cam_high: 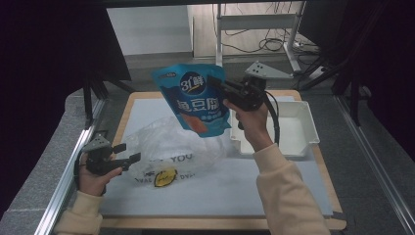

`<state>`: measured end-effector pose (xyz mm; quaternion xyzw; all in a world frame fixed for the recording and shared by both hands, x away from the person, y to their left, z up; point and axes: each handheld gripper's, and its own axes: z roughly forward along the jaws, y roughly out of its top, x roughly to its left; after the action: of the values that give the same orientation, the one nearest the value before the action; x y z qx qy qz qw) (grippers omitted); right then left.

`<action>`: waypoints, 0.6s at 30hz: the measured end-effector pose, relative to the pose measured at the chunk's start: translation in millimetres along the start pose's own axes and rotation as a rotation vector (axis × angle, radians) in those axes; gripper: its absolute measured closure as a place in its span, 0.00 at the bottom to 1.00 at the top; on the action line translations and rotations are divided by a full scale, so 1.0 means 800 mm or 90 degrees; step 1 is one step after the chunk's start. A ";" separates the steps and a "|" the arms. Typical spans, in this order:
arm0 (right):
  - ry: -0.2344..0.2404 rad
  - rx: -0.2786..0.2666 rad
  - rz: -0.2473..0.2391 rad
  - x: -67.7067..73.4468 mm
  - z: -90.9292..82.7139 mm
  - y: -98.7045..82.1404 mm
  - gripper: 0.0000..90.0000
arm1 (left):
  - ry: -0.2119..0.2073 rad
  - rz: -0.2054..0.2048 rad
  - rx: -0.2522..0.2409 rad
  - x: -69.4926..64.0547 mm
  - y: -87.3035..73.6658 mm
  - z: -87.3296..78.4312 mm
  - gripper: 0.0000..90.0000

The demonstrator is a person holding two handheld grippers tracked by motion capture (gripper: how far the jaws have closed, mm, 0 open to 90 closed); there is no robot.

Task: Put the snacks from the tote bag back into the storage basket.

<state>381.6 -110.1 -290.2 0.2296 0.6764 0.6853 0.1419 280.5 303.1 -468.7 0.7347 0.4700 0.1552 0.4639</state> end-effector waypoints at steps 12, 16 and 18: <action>-0.036 -0.008 0.008 -0.025 -0.023 0.003 0.99 | 0.001 0.001 -0.001 0.000 -0.001 0.003 0.25; -0.045 -0.010 0.008 -0.030 -0.030 0.005 0.99 | 0.000 0.002 0.003 -0.001 -0.002 0.005 0.25; -0.049 -0.013 0.009 -0.034 -0.033 0.007 0.99 | 0.001 0.003 0.005 -0.001 -0.002 0.006 0.25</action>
<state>391.8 -146.8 -287.5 0.2587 0.6618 0.6839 0.1652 282.6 299.9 -472.4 0.7375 0.4689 0.1552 0.4606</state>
